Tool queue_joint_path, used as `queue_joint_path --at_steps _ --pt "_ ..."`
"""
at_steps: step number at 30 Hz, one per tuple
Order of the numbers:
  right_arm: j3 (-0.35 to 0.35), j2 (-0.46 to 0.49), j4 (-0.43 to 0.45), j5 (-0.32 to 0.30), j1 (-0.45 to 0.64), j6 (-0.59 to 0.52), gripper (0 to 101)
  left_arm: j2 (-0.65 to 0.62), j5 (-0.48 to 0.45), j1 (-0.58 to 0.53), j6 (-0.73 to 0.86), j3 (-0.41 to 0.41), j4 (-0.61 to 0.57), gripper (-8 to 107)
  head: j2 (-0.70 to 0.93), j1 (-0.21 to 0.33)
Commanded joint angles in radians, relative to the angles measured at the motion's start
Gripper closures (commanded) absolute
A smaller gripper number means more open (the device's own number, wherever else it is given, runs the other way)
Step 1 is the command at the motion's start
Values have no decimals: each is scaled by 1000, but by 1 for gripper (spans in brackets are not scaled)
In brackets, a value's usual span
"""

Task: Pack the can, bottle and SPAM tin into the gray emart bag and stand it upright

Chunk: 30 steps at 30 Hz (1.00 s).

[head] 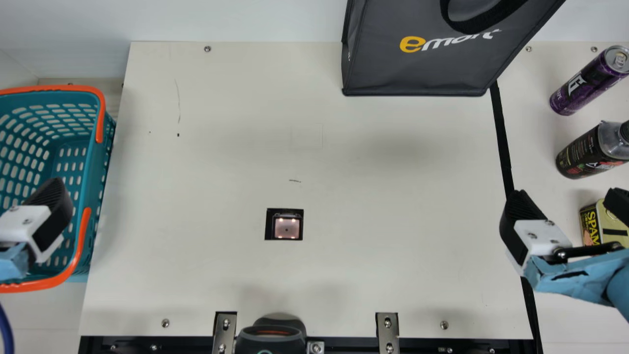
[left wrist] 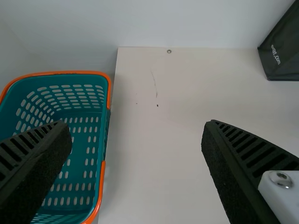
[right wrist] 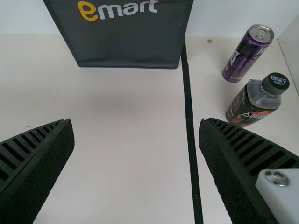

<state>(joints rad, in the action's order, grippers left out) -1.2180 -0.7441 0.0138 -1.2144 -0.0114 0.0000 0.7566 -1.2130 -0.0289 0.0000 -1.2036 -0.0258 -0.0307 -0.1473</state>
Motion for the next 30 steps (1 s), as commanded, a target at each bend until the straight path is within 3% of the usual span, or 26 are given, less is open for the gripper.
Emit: queue_joint_path --at_steps 1,2,13,30 --pt "0 0 0 0 0 0 6 0 0 0 0 0 0 9 -20 32" --pt "0 0 0 0 0 0 6 0 0 0 0 0 0 9 -62 74" --pt "0 0 0 0 0 0 6 0 0 0 0 0 0 9 -317 322" --pt "0 0 0 1 0 0 6 0 0 0 0 0 0 9 -318 322"
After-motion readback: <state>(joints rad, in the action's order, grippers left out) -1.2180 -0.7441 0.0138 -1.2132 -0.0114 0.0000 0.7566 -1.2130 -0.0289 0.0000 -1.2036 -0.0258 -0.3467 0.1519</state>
